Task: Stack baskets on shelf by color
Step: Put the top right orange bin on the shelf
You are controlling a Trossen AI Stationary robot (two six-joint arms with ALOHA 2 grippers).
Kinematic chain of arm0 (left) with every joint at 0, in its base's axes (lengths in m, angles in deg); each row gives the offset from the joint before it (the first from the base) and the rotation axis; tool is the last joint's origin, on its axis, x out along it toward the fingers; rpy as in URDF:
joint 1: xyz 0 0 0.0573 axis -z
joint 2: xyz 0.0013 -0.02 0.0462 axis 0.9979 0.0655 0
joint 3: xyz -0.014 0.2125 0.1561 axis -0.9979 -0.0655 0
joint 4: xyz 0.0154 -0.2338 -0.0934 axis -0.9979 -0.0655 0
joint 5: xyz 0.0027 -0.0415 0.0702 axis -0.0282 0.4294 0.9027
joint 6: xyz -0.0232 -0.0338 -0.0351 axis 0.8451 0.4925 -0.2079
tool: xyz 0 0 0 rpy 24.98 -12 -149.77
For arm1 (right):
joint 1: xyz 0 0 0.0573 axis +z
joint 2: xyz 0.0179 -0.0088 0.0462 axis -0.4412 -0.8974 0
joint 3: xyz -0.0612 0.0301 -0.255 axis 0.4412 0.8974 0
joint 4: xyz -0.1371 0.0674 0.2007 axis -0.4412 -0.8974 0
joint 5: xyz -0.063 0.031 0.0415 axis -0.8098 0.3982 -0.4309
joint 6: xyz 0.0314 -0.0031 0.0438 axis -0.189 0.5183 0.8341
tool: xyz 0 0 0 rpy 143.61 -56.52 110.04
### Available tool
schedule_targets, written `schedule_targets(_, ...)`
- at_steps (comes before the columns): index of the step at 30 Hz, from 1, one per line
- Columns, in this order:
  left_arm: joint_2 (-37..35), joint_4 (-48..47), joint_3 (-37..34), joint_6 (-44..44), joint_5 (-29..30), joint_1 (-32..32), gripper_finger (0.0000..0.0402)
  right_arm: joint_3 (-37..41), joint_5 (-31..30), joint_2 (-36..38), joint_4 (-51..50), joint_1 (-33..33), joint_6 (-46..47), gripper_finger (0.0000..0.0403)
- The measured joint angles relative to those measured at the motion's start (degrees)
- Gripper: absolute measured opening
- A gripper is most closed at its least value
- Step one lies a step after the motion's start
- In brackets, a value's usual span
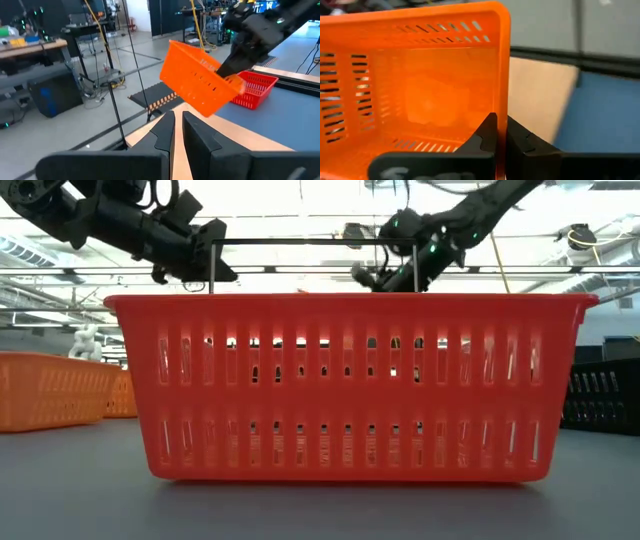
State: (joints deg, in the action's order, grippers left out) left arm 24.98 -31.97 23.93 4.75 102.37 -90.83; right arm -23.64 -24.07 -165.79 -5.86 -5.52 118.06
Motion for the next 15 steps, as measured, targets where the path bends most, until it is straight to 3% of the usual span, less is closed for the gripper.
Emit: schedule_targets(15,0.0,-1.8,0.0,2.2,0.0,0.0,0.0037,-0.1,-1.2,-7.3,2.5,-1.7,4.3,0.0000)
